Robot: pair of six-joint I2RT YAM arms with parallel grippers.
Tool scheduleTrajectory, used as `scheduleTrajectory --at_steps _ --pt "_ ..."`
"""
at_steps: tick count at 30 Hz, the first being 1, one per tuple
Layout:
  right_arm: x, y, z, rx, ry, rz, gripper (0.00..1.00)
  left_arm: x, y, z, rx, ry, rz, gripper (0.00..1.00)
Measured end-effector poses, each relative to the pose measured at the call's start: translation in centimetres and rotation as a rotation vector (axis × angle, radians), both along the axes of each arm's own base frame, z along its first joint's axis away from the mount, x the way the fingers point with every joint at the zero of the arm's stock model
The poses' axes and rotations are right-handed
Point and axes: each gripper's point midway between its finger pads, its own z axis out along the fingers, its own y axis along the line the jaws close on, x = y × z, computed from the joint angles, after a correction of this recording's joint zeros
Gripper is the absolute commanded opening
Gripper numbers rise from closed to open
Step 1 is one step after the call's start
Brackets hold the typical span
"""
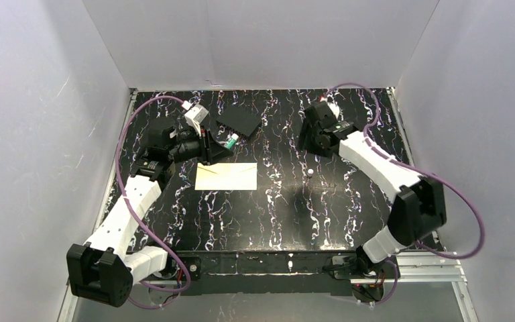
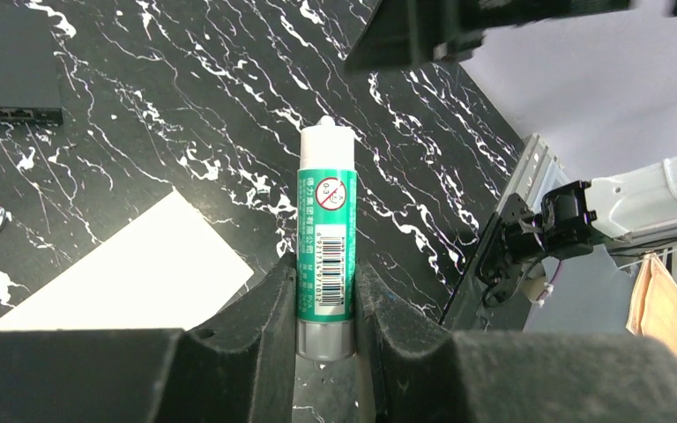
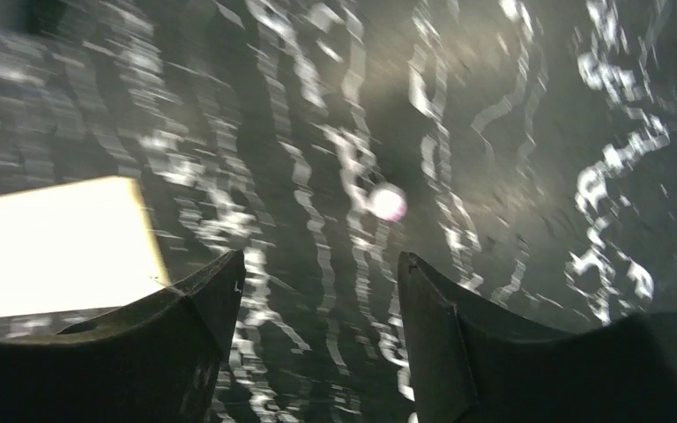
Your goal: Place the letter into the envelope and seal it
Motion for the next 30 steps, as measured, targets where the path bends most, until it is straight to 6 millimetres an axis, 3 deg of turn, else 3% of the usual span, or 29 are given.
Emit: scheduleTrajectory --at_steps 4,9,15,30 --pt "-2.6 -2.8 -7.7 -0.129 0.236 0.005 0.68 -0.5 0.1 -0.5 0.009 0.011 -0.004 0.00" --pt "-3.7 -3.4 -11.3 -0.190 0.362 0.027 0.67 -0.6 0.2 -0.9 0.017 0.013 -0.006 0.00" --pt "-3.4 -3.4 -13.1 -0.202 0.397 0.045 0.56 -0.5 0.2 -0.9 0.023 0.003 -0.010 0.00" --pt "-1.5 -3.4 -15.1 -0.198 0.391 0.075 0.48 -0.4 0.2 -1.3 0.032 0.004 -0.014 0.00"
